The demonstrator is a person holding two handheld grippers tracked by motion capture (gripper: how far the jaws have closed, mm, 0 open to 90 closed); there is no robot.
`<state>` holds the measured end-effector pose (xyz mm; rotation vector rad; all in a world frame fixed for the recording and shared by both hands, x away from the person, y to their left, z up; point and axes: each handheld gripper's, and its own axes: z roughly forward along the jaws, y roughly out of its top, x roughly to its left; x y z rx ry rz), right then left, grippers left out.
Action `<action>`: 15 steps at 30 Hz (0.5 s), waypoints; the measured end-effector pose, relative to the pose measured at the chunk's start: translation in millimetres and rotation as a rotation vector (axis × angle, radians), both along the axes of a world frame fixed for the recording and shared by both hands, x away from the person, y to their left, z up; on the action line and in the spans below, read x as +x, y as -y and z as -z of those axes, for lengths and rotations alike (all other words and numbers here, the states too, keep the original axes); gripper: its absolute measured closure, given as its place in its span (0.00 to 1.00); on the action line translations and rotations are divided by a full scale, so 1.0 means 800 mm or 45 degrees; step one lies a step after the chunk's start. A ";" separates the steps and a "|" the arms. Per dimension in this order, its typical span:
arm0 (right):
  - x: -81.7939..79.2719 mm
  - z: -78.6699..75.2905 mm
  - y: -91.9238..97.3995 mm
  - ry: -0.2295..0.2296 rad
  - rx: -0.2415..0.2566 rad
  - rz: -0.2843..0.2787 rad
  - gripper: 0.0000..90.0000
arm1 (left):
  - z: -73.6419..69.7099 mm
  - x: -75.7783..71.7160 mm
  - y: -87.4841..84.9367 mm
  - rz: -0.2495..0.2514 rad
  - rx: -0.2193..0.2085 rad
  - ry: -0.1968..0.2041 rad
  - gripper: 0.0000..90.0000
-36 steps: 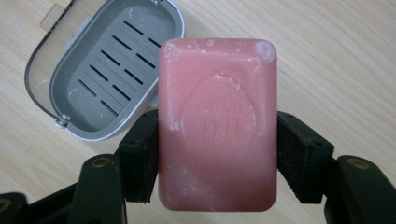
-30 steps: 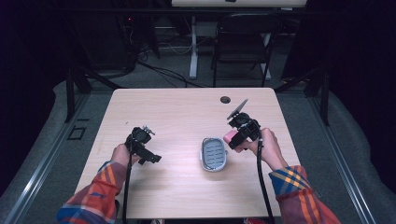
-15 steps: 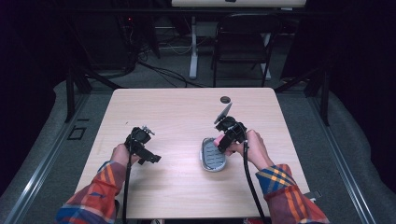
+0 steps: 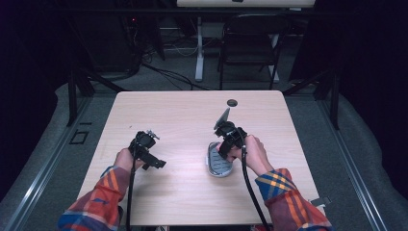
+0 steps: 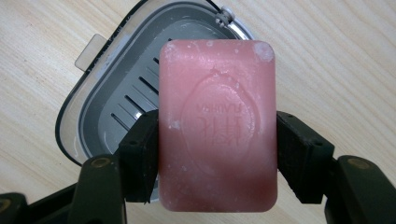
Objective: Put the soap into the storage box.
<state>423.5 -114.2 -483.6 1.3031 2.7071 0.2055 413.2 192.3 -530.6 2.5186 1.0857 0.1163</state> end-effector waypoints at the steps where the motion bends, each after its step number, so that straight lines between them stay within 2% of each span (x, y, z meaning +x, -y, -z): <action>1: 0.000 -0.001 -0.001 -0.009 -0.006 0.011 0.41 | 0.000 0.000 0.000 0.000 -0.003 -0.003 0.00; 10: 0.000 0.004 -0.009 -0.037 -0.012 0.027 0.41 | 0.000 0.000 0.000 0.003 -0.001 -0.003 0.00; 12: -0.002 0.008 -0.011 -0.026 0.015 0.043 0.41 | 0.000 0.000 0.000 0.004 0.000 -0.003 0.00; 13: -0.002 0.007 -0.012 -0.043 0.002 0.029 0.41 | 0.000 0.000 0.000 0.004 0.000 -0.003 0.00; 15: -0.003 0.008 -0.014 -0.051 0.019 0.034 0.41 | 0.000 0.000 0.000 0.005 0.000 -0.003 0.00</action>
